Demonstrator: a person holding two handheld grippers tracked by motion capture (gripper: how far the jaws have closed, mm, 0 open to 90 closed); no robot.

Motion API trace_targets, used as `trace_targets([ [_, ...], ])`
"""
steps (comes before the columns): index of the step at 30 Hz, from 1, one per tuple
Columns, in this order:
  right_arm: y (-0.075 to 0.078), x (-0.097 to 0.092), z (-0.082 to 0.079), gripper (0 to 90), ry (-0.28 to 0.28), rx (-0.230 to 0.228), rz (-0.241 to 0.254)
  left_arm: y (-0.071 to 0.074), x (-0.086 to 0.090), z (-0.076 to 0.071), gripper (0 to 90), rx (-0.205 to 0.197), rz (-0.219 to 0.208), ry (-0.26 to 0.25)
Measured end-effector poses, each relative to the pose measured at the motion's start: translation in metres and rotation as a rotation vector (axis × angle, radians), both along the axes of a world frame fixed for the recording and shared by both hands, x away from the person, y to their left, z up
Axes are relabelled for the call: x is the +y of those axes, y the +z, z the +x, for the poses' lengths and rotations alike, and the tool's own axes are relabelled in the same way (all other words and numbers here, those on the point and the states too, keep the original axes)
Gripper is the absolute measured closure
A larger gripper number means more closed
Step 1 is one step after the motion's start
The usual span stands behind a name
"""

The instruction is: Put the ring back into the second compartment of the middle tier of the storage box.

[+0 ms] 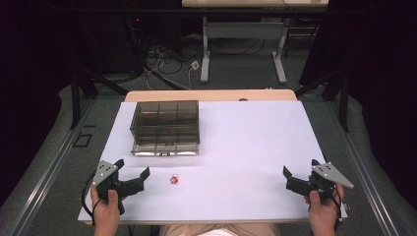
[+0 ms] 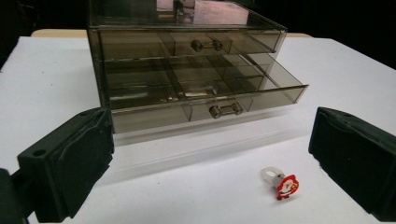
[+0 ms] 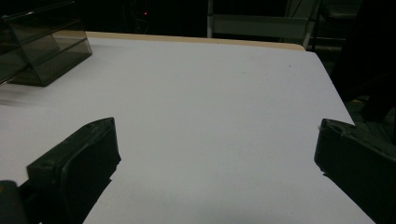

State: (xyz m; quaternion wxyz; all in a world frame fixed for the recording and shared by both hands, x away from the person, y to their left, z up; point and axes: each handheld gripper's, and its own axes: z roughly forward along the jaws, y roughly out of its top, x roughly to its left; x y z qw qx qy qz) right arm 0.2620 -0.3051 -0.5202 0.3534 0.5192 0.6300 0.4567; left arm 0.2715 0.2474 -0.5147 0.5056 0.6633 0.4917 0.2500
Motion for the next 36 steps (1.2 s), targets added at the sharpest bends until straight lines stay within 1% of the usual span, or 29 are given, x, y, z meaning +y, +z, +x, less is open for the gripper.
trace_targets([
  [1,-0.002,0.002,0.002,0.0,0.003,-0.026,0.002,0.001,-0.001,0.0,0.2,0.0,-0.005,0.015],
  [2,-0.002,0.002,0.002,0.0,0.003,-0.026,0.002,0.001,-0.001,0.0,0.2,0.0,-0.005,0.015],
  [3,-0.002,0.002,0.001,0.0,0.016,-0.001,0.002,0.002,-0.003,0.001,0.2,0.005,-0.01,0.03],
  [4,-0.002,0.002,0.001,0.0,0.016,0.007,0.001,0.002,-0.005,0.002,0.2,0.014,-0.022,0.039],
  [5,-0.002,0.002,0.001,0.0,0.018,0.018,0.0,0.001,-0.006,0.003,0.2,0.021,-0.02,0.038],
  [6,-0.002,0.002,0.001,0.0,0.018,0.018,0.0,0.001,-0.006,0.003,0.2,0.021,-0.02,0.038],
  [7,-0.002,0.003,0.001,0.0,0.015,0.003,0.004,0.001,-0.01,0.003,0.2,0.034,-0.018,0.031],
  [8,-0.001,0.002,0.001,0.0,0.018,0.008,0.001,0.001,-0.01,0.003,0.2,0.034,-0.018,0.031],
  [10,-0.001,0.002,0.001,0.0,0.013,0.005,0.001,0.0,-0.014,0.003,0.2,0.043,-0.02,0.02],
  [11,-0.002,0.003,0.001,0.0,0.019,0.013,0.004,0.0,-0.02,0.003,0.2,0.057,-0.003,-0.006],
  [12,-0.002,0.003,0.001,0.0,0.019,0.017,-0.003,0.0,-0.02,0.003,0.3,0.057,-0.003,-0.006],
  [13,-0.002,0.003,0.001,0.0,0.016,0.023,-0.006,0.0,-0.026,0.003,0.3,0.059,0.009,-0.026],
  [14,-0.002,0.004,0.001,0.0,0.024,0.023,-0.003,0.0,-0.029,0.003,0.3,0.064,0.019,-0.036],
  [15,-0.002,0.004,0.001,0.0,0.024,0.023,-0.003,0.0,-0.029,0.003,0.5,0.064,0.019,-0.036],
  [16,-0.003,0.004,0.001,0.0,0.026,0.019,-0.001,0.0,-0.036,0.004,0.7,0.076,0.043,-0.06],
  [17,-0.003,0.004,0.001,0.0,0.026,0.019,-0.001,0.0,-0.036,0.004,1.4,0.076,0.043,-0.06],
  [18,-0.002,0.005,0.001,0.0,0.024,0.023,-0.002,0.001,-0.042,0.005,2.1,0.082,0.065,-0.074],
  [19,-0.002,0.005,0.001,0.0,0.024,0.023,-0.002,0.001,-0.042,0.005,2.5,0.082,0.065,-0.074],
  [20,-0.003,0.005,0.002,0.0,0.021,0.019,0.0,0.001,-0.045,0.006,2.5,0.083,0.076,-0.08],
  [22,-0.002,0.004,0.002,0.0,0.025,0.035,0.005,0.003,-0.049,0.007,3.7,0.079,0.088,-0.089],
  [23,-0.002,0.004,0.002,0.0,0.029,0.055,0.007,0.004,-0.05,0.007,5.9,0.079,0.096,-0.094],
  [24,-0.003,0.004,0.004,0.0,0.024,0.026,0.009,0.005,-0.053,0.008,6.3,0.082,0.094,-0.097],
  [27,-0.004,0.004,0.005,0.0,0.026,0.03,0.007,0.006,-0.054,0.009,6.5,0.087,0.087,-0.097],
  [28,-0.003,0.004,0.005,0.0,0.028,0.042,0.007,0.007,-0.054,0.01,6.6,0.092,0.085,-0.093],
  [29,-0.004,0.004,0.006,0.0,0.03,0.038,0.009,0.007,-0.055,0.01,7.0,0.093,0.084,-0.094],
  [30,-0.004,0.005,0.006,0.0,0.037,0.044,0.021,0.007,-0.055,0.011,7.5,0.097,0.083,-0.095],
  [33,-0.005,0.006,0.007,0.0,0.04,0.046,0.022,0.009,-0.057,0.014,8.1,0.102,0.076,-0.098],
  [35,-0.004,0.007,0.006,0.0,0.049,0.05,0.011,0.011,-0.059,0.017,9.2,0.105,0.06,-0.1],
  [36,-0.004,0.007,0.006,0.0,0.049,0.05,0.011,0.012,-0.06,0.018,9.2,0.109,0.06,-0.107],
])
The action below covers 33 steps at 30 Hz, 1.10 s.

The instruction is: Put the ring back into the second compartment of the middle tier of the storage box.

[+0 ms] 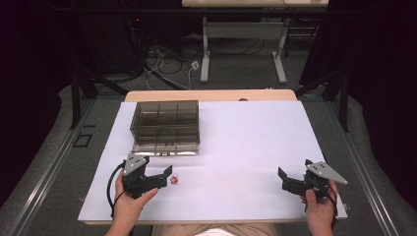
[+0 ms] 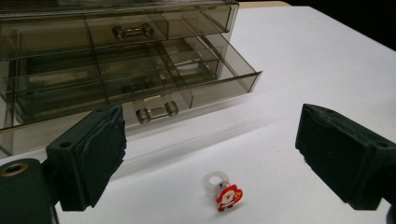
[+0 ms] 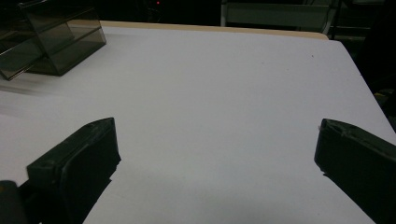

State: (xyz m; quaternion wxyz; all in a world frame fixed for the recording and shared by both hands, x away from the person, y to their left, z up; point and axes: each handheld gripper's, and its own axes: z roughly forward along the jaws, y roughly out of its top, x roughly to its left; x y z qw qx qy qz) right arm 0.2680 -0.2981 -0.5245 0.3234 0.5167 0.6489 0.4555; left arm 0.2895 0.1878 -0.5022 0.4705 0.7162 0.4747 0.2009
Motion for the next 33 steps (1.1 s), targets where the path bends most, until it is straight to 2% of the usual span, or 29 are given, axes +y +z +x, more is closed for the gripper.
trace_targets([
  [3,0.0,0.0,0.0,0.0,0.001,-0.001,-0.003,0.003,-0.004,0.003,10.5,0.007,-0.007,0.0],
  [5,0.0,-0.001,0.0,0.0,-0.002,-0.004,-0.003,0.004,-0.006,0.004,14.7,0.009,-0.008,0.0],
  [7,0.0,-0.001,0.001,0.0,0.01,-0.001,0.0,0.005,-0.008,0.006,15.7,0.011,-0.009,-0.002],
  [14,-0.001,-0.002,0.001,0.0,-0.002,-0.008,0.002,0.005,-0.013,0.009,19.1,0.018,-0.024,-0.01],
  [18,0.0,-0.004,0.001,0.0,0.003,0.012,-0.003,0.005,-0.015,0.01,21.0,0.027,-0.028,-0.027],
  [19,-0.001,-0.003,0.002,0.0,-0.004,-0.003,0.003,0.005,-0.017,0.011,21.1,0.029,-0.034,-0.029],
  [24,0.0,-0.007,0.001,0.0,-0.004,0.026,0.0,0.006,-0.018,0.013,22.2,0.06,-0.04,-0.025],
  [25,-0.002,-0.007,0.003,0.0,-0.005,0.011,0.01,0.005,-0.019,0.013,22.4,0.064,-0.049,-0.023],
  [27,-0.002,-0.007,0.002,0.0,-0.007,0.022,0.005,0.005,-0.019,0.014,22.5,0.076,-0.05,-0.024],
  [28,-0.002,-0.007,0.003,0.0,-0.003,0.01,0.007,0.005,-0.021,0.016,23.1,0.097,-0.056,-0.025],
  [30,-0.002,-0.007,0.003,0.0,-0.003,0.01,0.007,0.005,-0.021,0.017,23.4,0.105,-0.064,-0.026],
  [33,-0.002,-0.007,0.003,0.0,-0.005,0.011,0.006,0.005,-0.022,0.018,23.4,0.14,-0.073,-0.026],
])
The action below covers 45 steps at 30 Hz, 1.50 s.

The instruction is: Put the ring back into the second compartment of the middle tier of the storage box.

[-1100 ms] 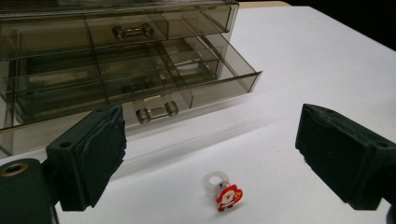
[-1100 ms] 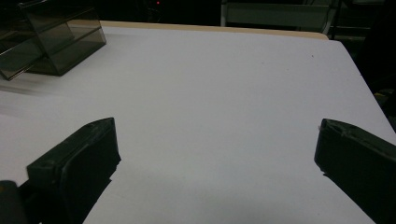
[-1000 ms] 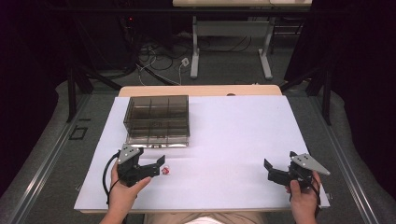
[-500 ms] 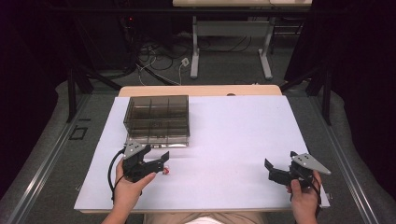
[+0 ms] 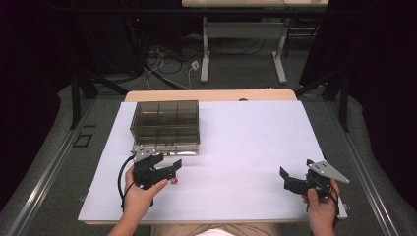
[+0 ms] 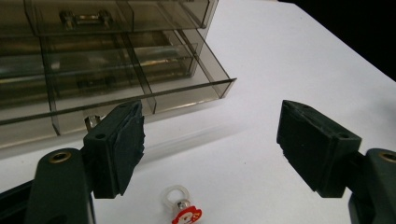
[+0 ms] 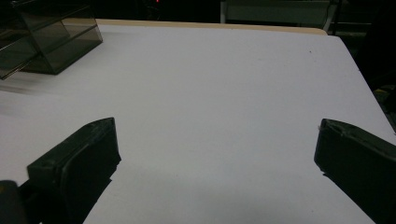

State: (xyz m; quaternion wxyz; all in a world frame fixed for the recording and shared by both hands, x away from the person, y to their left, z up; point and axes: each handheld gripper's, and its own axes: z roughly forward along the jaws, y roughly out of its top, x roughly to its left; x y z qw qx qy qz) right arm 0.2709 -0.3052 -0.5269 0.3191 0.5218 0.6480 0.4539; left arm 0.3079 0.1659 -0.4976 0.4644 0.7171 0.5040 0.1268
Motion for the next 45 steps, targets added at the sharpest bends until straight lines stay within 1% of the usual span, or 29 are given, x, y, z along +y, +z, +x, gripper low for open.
trace_targets([
  [3,-0.001,0.0,0.001,0.0,0.002,0.005,0.002,-0.001,-0.001,0.001,23.5,0.041,-0.031,0.006],
  [6,-0.001,-0.001,0.001,0.2,0.002,0.005,0.0,-0.004,0.0,0.002,23.5,0.072,-0.044,0.005],
  [7,-0.001,-0.001,0.001,0.3,0.003,0.005,0.0,-0.005,0.002,0.002,23.5,0.096,-0.058,0.005],
  [8,-0.001,-0.001,0.001,0.3,0.004,0.005,0.0,-0.006,0.003,0.002,23.5,0.107,-0.066,0.009],
  [9,-0.001,-0.001,0.001,0.3,0.005,0.005,-0.001,-0.006,0.004,0.002,23.7,0.129,-0.076,0.003],
  [10,-0.001,-0.001,0.001,0.3,0.005,0.005,-0.001,-0.006,0.004,0.002,23.8,0.129,-0.076,0.003],
  [11,-0.001,-0.001,0.0,0.3,0.007,0.015,-0.005,-0.008,0.005,0.002,24.0,0.14,-0.086,0.007],
  [13,-0.002,-0.001,0.001,0.4,0.009,0.006,0.0,-0.011,0.006,0.002,24.2,0.167,-0.105,0.017],
  [15,-0.002,-0.001,0.001,0.6,0.012,0.014,-0.008,-0.013,0.007,0.002,24.2,0.195,-0.1,0.01],
  [20,-0.003,0.0,0.002,0.6,0.012,0.009,-0.007,-0.021,0.007,0.003,25.9,0.229,-0.091,0.029],
  [21,-0.003,0.001,0.002,0.7,0.014,0.014,-0.007,-0.021,0.008,0.003,26.5,0.243,-0.09,0.028],
  [23,-0.003,0.001,0.002,0.7,0.019,0.02,-0.007,-0.023,0.008,0.003,28.0,0.247,-0.081,0.036],
  [25,-0.003,0.001,0.002,0.7,0.02,0.016,-0.007,-0.025,0.008,0.003,28.8,0.27,-0.068,0.034],
  [26,-0.003,0.001,0.002,0.7,0.018,0.023,-0.01,-0.026,0.008,0.003,29.4,0.271,-0.062,0.045],
  [27,-0.003,0.001,0.002,0.7,0.02,0.016,-0.006,-0.026,0.007,0.004,29.8,0.272,-0.058,0.05],
  [28,-0.003,0.0,0.002,0.7,0.021,0.026,-0.011,-0.027,0.007,0.004,30.2,0.281,-0.053,0.043],
  [29,-0.003,0.0,0.002,0.7,0.023,0.025,-0.009,-0.028,0.006,0.004,30.6,0.278,-0.053,0.049],
  [30,-0.003,0.001,0.002,0.8,0.021,0.027,-0.005,-0.028,0.006,0.004,31.0,0.291,-0.047,0.045],
  [32,-0.003,0.0,0.003,0.8,0.025,0.021,-0.006,-0.03,0.005,0.004,31.8,0.291,-0.037,0.048],
  [33,-0.003,0.001,0.002,0.8,0.024,0.026,0.001,-0.031,0.005,0.004,32.6,0.301,-0.031,0.041],
  [34,-0.003,0.0,0.002,0.9,0.029,0.026,-0.009,-0.032,0.004,0.005,33.5,0.299,-0.029,0.048],
  [35,-0.003,0.0,0.003,0.9,0.03,0.026,-0.016,-0.032,0.004,0.005,34.4,0.31,-0.019,0.043],
  [36,-0.004,0.0,0.003,1.0,0.029,0.018,-0.016,-0.033,0.004,0.005,34.9,0.316,-0.016,0.043],
  [38,-0.004,0.0,0.003,1.1,0.028,0.026,-0.01,-0.035,0.003,0.006,35.9,0.319,-0.016,0.047],
  [39,-0.005,0.001,0.004,1.1,0.031,0.026,-0.009,-0.036,0.003,0.006,36.0,0.343,-0.008,0.039],
  [41,-0.004,0.001,0.003,1.1,0.031,0.031,-0.01,-0.037,0.002,0.006,36.9,0.342,-0.007,0.04],
  [42,-0.005,0.001,0.004,1.1,0.034,0.024,-0.007,-0.038,0.001,0.006,38.0,0.345,-0.008,0.049],
  [43,-0.005,0.001,0.004,1.1,0.031,0.02,-0.007,-0.038,0.001,0.006,38.6,0.349,-0.005,0.045],
  [45,-0.005,0.0,0.004,1.1,0.03,0.032,-0.013,-0.038,0.001,0.006,40.5,0.364,-0.003,0.043],
])
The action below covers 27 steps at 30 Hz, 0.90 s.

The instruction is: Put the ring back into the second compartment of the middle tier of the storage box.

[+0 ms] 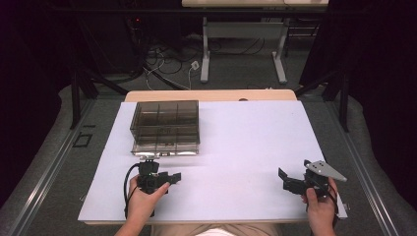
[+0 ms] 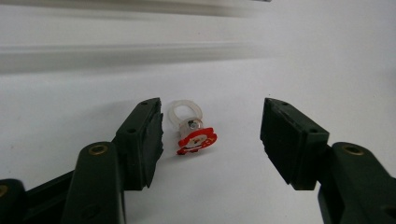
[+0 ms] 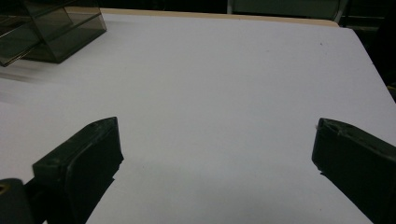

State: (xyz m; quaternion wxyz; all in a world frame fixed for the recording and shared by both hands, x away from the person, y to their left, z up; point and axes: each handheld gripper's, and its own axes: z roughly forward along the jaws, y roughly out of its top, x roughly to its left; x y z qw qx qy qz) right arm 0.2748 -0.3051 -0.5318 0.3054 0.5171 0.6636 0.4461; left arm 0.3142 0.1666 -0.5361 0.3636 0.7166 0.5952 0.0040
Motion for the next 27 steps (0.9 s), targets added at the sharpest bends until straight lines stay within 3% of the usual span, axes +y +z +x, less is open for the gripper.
trace_targets([
  [11,-0.001,-0.0002,0.001,1.3,0.006,0.011,0.008,-0.0041,-0.0012,0.0014,46.9,0.021,0.026,0.011],
  [19,-0.0028,0.0011,0.0024,1.7,-0.002,-0.008,0.012,-0.0054,-0.0024,0.0016,51.3,0.034,0.036,0.003],
  [27,-0.0023,0.0007,0.002,2.1,0.009,0.017,0.013,-0.0075,-0.0042,0.0022,56.0,0.045,0.036,0.0],
])
